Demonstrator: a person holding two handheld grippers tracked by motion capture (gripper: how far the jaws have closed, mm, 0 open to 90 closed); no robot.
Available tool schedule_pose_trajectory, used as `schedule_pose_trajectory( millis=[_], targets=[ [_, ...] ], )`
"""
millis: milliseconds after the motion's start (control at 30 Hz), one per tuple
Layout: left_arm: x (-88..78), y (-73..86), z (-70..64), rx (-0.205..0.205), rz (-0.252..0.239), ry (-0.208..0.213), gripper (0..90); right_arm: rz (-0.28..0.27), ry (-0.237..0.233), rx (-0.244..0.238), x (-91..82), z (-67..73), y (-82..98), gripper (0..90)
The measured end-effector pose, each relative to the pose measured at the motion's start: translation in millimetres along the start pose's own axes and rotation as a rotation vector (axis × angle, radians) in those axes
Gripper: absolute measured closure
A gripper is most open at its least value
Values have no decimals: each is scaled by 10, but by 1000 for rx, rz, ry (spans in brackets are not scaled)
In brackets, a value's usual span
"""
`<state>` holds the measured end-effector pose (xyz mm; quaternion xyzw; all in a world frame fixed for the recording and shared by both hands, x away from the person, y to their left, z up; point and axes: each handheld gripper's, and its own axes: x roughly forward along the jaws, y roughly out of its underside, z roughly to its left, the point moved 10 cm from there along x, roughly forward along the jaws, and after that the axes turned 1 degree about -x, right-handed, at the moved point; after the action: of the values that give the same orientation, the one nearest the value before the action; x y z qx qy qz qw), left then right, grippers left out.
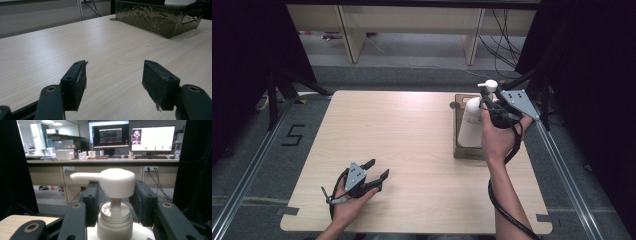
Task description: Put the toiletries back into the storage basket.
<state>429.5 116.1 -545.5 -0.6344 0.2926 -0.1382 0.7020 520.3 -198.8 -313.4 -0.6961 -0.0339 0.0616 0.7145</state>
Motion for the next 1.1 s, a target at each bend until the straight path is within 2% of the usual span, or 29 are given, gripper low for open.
schedule_pose_trajectory(
  millis=[300,367,633,733,967,1000,1100],
  targets=[
    [-1,0,0,-1,-1,1,353,0,-1,-10,32,18,24,606],
    [-1,0,1,-1,0,0,353,12,0,3,15,26,45,606],
    [-1,1,0,2,1,0,353,12,9,-12,11,5,93,605],
    [0,0,-1,1,0,0,353,15,6,1,11,18,117,605],
    [0,1,-2,2,1,0,353,23,12,-8,-17,9,162,605],
    [0,0,-1,2,1,0,353,24,13,4,-23,14,167,606],
    [-14,12,1,3,16,-8,353,20,10,-3,-22,5,173,605]
  ],
)
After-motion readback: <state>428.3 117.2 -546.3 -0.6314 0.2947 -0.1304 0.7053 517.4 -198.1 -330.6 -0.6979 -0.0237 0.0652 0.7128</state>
